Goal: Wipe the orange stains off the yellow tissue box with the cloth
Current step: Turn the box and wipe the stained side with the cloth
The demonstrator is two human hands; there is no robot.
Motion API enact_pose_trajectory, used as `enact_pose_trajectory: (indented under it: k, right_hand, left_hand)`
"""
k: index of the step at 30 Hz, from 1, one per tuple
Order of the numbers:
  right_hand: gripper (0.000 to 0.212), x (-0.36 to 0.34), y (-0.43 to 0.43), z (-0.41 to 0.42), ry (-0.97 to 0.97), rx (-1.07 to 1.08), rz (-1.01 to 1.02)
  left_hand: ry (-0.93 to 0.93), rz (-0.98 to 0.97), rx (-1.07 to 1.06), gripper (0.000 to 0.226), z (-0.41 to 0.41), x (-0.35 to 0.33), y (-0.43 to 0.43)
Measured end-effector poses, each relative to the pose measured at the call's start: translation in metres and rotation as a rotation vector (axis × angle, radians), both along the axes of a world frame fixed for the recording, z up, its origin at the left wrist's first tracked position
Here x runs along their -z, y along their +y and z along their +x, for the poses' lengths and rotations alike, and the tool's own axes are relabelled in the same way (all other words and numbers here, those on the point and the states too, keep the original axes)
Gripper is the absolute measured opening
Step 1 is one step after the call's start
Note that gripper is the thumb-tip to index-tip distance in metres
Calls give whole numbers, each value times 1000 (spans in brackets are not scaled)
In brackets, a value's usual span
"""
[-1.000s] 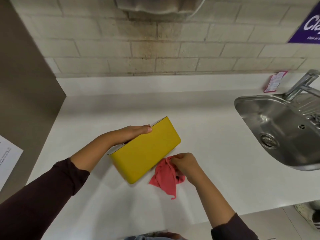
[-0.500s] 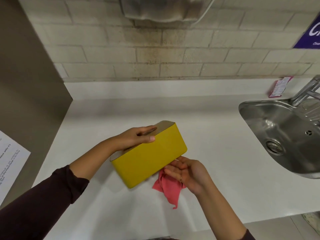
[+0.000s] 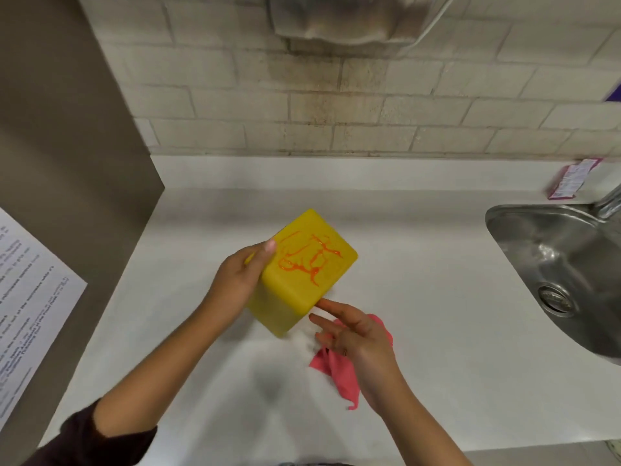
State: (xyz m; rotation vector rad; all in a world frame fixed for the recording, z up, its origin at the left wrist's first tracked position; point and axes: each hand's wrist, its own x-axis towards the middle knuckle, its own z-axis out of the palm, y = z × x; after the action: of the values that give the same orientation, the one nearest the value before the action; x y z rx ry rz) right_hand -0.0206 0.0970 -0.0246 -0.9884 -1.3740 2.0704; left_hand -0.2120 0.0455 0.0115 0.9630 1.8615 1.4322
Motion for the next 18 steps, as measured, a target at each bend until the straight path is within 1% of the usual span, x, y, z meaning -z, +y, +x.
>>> enact_pose_trajectory:
  k: [2, 3, 4, 5, 6, 7, 8, 9, 10, 11, 13, 14, 16, 18]
  right_hand:
    - [63, 5, -2, 2, -57, -89, 172]
    - [66, 7, 0, 5, -99, -125, 292]
    - [66, 11, 5, 11, -162, -152, 472]
    - [63, 14, 12, 17, -254, -188, 691]
    - [58, 19, 23, 23, -401, -266, 950]
    - [54, 23, 34, 31, -566, -399, 1184]
    - [53, 29, 44, 39, -715, -552, 1323]
    - [56, 35, 53, 45, -827, -684, 1372]
    - [59, 40, 61, 49, -875, -771, 1388]
    - [58, 43, 66, 52, -856, -819, 1413]
    - [51, 49, 72, 53, -774, -885, 1487]
    - [52, 52, 75, 53, -763, -921, 1527]
    - [58, 58, 80, 52, -769, -953, 1563]
    - [61, 67, 76, 51, -751, -884, 1494]
  left_hand:
    - [-30, 56, -118, 28, 6, 8, -3]
    - [-47, 84, -135, 24, 8, 9, -3]
    - [-62, 110, -136, 21, 8, 10, -3]
    - [-70, 132, -129, 20, 8, 10, -4]
    - [-67, 148, -113, 20, 7, 9, -4]
    - [-58, 162, -87, 21, 6, 8, -5]
    - [-48, 173, -50, 23, 4, 8, -6]
    - [-42, 182, -10, 26, 3, 9, -7]
    - [-37, 191, 26, 29, 2, 9, -8]
    - [-29, 197, 60, 29, 0, 10, -9]
    - [13, 200, 116, 25, 0, 12, -10]
    - [38, 200, 139, 27, 0, 12, -11]
    - [67, 199, 178, 31, 1, 13, -12]
    - [64, 201, 197, 31, 0, 16, -12]
